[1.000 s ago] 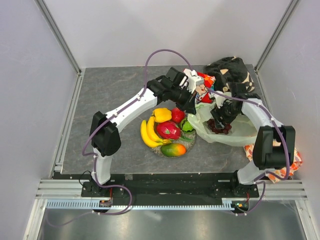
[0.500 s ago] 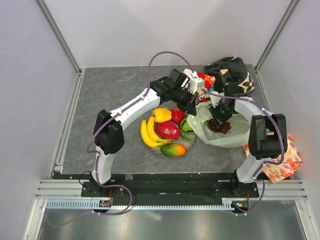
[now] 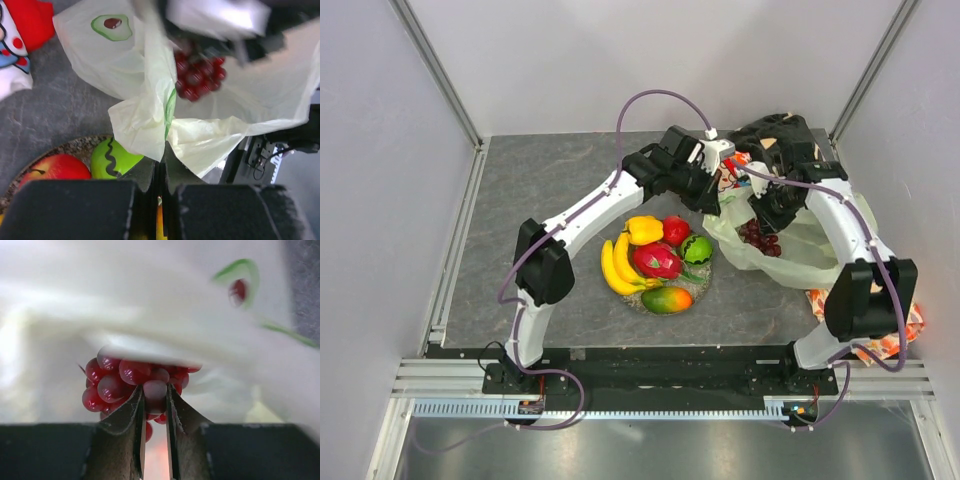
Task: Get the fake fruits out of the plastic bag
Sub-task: Take out the fake fruit from the plastic bag.
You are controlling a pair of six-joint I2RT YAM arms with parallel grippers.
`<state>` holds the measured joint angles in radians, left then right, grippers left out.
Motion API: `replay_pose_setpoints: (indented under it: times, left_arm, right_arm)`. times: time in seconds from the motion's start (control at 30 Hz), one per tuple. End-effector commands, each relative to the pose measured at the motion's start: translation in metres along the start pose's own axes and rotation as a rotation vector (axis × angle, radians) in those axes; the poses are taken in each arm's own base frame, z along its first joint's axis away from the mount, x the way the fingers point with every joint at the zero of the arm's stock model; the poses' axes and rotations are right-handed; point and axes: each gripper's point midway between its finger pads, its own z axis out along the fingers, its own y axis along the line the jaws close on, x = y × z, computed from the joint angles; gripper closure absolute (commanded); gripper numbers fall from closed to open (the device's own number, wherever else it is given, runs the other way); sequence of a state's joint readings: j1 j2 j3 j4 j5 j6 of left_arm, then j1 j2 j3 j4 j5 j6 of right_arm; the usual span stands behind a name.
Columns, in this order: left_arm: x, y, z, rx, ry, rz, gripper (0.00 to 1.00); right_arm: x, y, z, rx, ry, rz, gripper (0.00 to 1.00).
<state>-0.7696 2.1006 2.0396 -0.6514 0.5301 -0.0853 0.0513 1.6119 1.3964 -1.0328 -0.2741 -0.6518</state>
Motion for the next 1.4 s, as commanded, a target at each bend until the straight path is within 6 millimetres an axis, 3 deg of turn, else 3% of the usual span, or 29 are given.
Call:
replay_pose_setpoints:
  times: [0.0,0.1,0.2,0.3,0.4,0.6,0.8,0.83,0.87,0.97,1.0,1.1,1.17,1.27,1.37]
  left_arm:
    - [-0.033,0.005,0.000,-0.038,-0.088,0.019,0.98]
    - [-0.044,0.014,-0.003,-0.060,-0.117,0.028,0.98]
    - [-0.045,0.028,-0.001,-0.079,-0.118,0.030,0.98]
    - [-0.041,0.037,0.003,-0.076,-0.104,0.020,0.98]
    - [-0.040,0.032,0.006,-0.038,-0.099,0.024,0.98]
    - [-0.040,0.015,0.004,0.010,-0.098,0.034,0.98]
    - [-0.054,0.014,-0.005,-0.021,-0.135,0.076,0.98]
    - [-0.055,0.012,-0.006,-0.015,-0.135,0.079,0.95]
    - [-0.057,0.009,-0.009,-0.006,-0.141,0.088,0.81]
    - [-0.064,0.001,-0.018,0.006,-0.160,0.102,0.52]
    - [-0.066,-0.001,-0.020,0.009,-0.167,0.108,0.48]
    - [-0.077,0.001,-0.032,-0.039,-0.197,0.130,0.34]
    - [-0.085,0.002,-0.041,-0.057,-0.216,0.140,0.29]
    - [-0.101,0.005,-0.067,-0.102,-0.269,0.144,0.25]
    - [-0.115,0.022,-0.111,-0.193,-0.336,0.128,0.23]
  right_arm:
    - [0.008,0.044,-0.039,-0.117,0.002,-0.037,0.78]
    - [0.025,0.050,-0.048,-0.092,0.054,-0.045,0.79]
    - [0.043,0.041,-0.060,0.019,0.093,-0.057,0.80]
    - [0.031,0.051,-0.088,0.046,-0.014,-0.121,0.80]
    - [0.011,0.059,-0.115,0.060,-0.123,-0.142,0.79]
    - [-0.050,0.053,-0.158,0.122,-0.369,-0.120,0.80]
    - [-0.051,0.036,-0.145,0.171,-0.349,-0.070,0.81]
    - [-0.052,0.033,-0.145,0.183,-0.352,-0.057,0.82]
    - [-0.055,0.031,-0.146,0.190,-0.363,-0.054,0.82]
    - [-0.074,0.035,-0.165,0.177,-0.432,-0.057,0.82]
    - [-0.085,0.035,-0.183,0.195,-0.475,-0.073,0.82]
    - [-0.097,0.039,-0.207,0.209,-0.523,-0.097,0.82]
    - [-0.095,0.043,-0.211,0.194,-0.520,-0.097,0.82]
    - [-0.102,0.059,-0.224,0.142,-0.580,-0.110,0.82]
    - [-0.113,0.077,-0.238,0.073,-0.644,-0.111,0.82]
